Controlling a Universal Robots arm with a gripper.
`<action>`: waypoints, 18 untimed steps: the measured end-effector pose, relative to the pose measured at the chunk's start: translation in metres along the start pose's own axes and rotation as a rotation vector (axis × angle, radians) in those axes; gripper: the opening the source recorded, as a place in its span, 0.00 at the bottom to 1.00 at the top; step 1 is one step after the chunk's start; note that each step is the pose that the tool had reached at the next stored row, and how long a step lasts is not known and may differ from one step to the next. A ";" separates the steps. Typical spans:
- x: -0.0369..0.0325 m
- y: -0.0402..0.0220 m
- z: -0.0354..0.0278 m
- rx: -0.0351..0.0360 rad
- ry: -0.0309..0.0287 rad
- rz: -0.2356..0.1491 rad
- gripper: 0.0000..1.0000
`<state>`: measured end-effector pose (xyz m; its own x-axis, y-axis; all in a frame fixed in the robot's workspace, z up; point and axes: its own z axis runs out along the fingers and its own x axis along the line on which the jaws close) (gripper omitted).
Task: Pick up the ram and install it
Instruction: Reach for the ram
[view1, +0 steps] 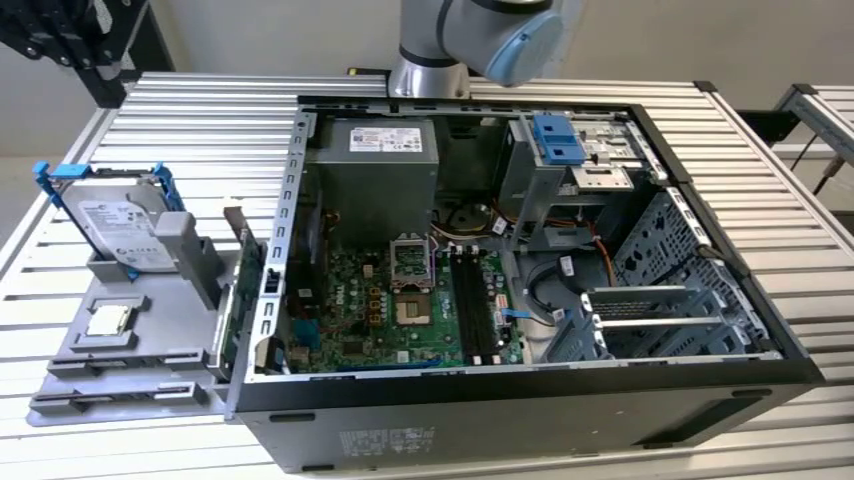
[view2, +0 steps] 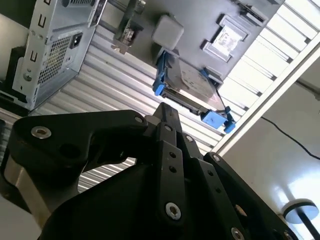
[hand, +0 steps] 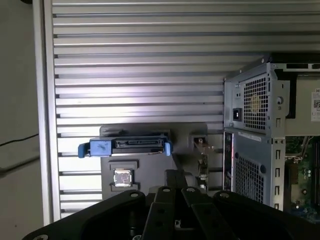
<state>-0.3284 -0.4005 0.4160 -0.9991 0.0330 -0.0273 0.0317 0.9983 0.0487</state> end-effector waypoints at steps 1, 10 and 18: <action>0.0029 -0.0001 -0.0001 0.0000 0.0001 -0.001 0.00; 0.0298 -0.0009 -0.0006 -0.0001 0.0004 -0.006 0.00; 0.0467 -0.0015 -0.0010 -0.0003 0.0006 -0.012 0.00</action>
<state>-0.3750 -0.4005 0.4157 -0.9994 0.0213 -0.0273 0.0199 0.9986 0.0487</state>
